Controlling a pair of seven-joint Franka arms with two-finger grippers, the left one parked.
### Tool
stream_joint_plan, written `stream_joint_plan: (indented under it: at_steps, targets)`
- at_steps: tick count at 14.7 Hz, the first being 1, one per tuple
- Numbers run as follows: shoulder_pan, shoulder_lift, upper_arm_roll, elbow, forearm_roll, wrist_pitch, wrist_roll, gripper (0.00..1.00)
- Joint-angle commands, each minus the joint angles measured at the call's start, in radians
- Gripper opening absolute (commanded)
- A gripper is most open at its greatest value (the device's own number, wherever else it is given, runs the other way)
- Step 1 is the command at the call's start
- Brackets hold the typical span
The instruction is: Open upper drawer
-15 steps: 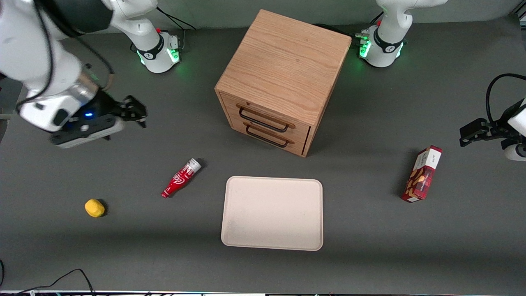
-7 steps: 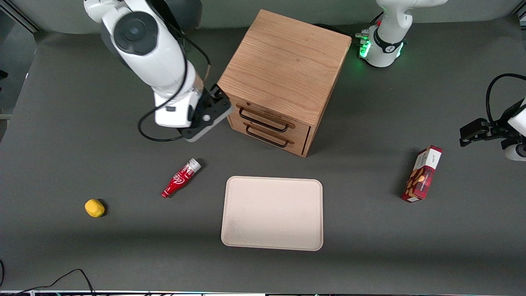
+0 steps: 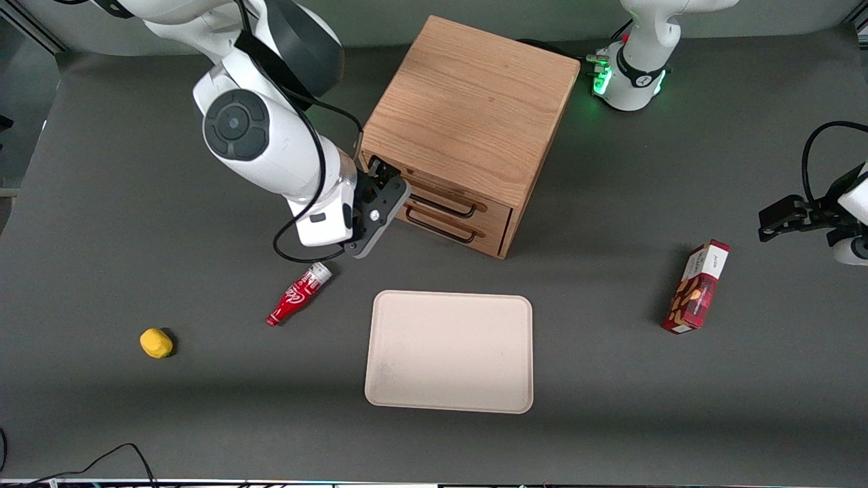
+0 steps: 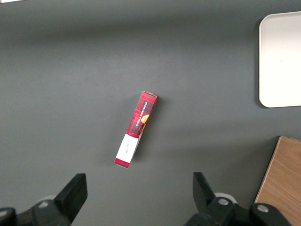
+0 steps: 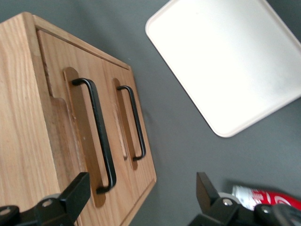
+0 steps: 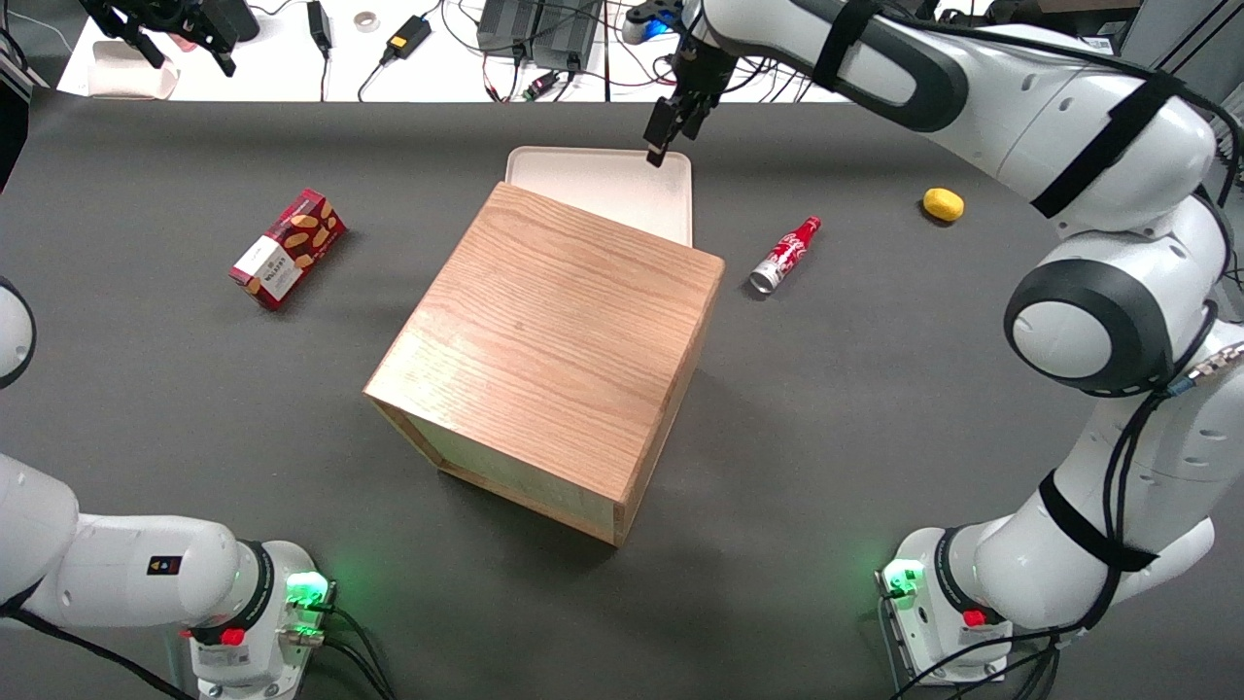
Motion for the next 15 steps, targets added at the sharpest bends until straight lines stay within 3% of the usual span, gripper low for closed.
stream_joint_plan:
  at_steps: [1, 15]
  targets:
    - [0.009, 0.054, 0.013, 0.034, 0.033, 0.015, -0.059, 1.00]
    - [0.009, 0.060, 0.052, -0.093, 0.070, 0.133, -0.159, 1.00]
